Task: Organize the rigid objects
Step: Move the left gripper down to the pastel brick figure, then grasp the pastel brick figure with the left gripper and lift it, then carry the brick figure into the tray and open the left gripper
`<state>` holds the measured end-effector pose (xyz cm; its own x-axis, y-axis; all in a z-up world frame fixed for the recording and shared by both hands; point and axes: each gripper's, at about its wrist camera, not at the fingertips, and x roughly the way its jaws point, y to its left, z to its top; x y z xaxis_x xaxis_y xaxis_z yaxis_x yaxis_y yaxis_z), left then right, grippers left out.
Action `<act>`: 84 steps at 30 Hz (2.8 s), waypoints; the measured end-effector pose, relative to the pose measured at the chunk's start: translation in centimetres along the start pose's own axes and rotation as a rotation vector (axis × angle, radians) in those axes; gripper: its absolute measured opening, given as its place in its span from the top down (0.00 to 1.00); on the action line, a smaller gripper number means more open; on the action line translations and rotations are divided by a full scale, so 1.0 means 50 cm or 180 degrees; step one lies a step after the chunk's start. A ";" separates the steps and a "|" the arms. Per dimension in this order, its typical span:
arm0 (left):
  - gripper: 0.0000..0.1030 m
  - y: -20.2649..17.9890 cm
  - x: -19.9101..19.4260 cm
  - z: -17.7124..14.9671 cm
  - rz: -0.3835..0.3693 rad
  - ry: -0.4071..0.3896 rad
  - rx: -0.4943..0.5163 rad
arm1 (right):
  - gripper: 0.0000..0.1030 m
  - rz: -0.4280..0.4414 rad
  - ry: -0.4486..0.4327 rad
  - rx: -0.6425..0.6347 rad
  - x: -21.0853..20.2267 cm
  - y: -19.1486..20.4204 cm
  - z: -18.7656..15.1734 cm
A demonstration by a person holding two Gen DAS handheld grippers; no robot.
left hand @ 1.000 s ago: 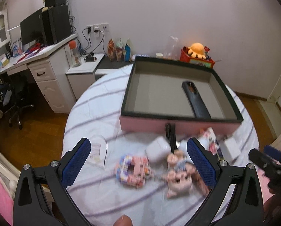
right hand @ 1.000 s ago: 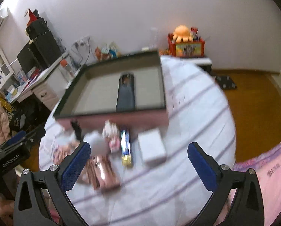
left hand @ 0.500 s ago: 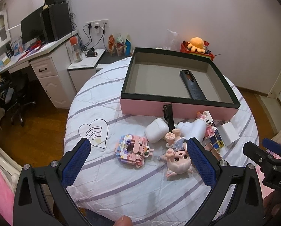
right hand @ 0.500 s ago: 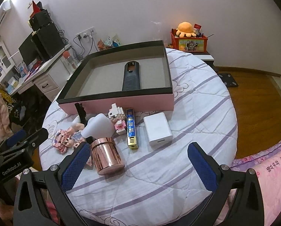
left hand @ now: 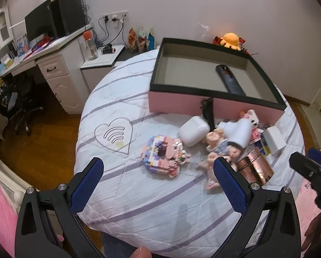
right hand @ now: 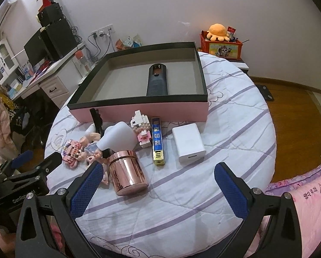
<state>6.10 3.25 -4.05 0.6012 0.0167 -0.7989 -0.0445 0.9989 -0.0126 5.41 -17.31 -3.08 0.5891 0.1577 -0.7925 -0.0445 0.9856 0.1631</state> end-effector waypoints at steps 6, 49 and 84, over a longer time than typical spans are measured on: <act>0.00 0.023 0.045 -0.002 0.0005 0.0196 -0.0092 | 0.00 -0.0021 0.0037 0.0034 0.010 -0.005 -0.001; 0.41 0.017 0.100 0.026 -0.0243 0.0321 0.0069 | 0.00 -0.0114 0.0136 0.0009 0.032 0.010 0.005; 0.41 -0.111 0.224 0.337 -0.0351 0.0061 0.0299 | 0.00 -0.0210 -0.0168 0.0074 0.124 -0.058 0.245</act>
<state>26.51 -1.40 -2.79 0.5829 -0.0934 -0.8071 0.0966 0.9943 -0.0453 19.07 -19.91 -1.28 0.6318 0.0886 -0.7701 0.0142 0.9920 0.1258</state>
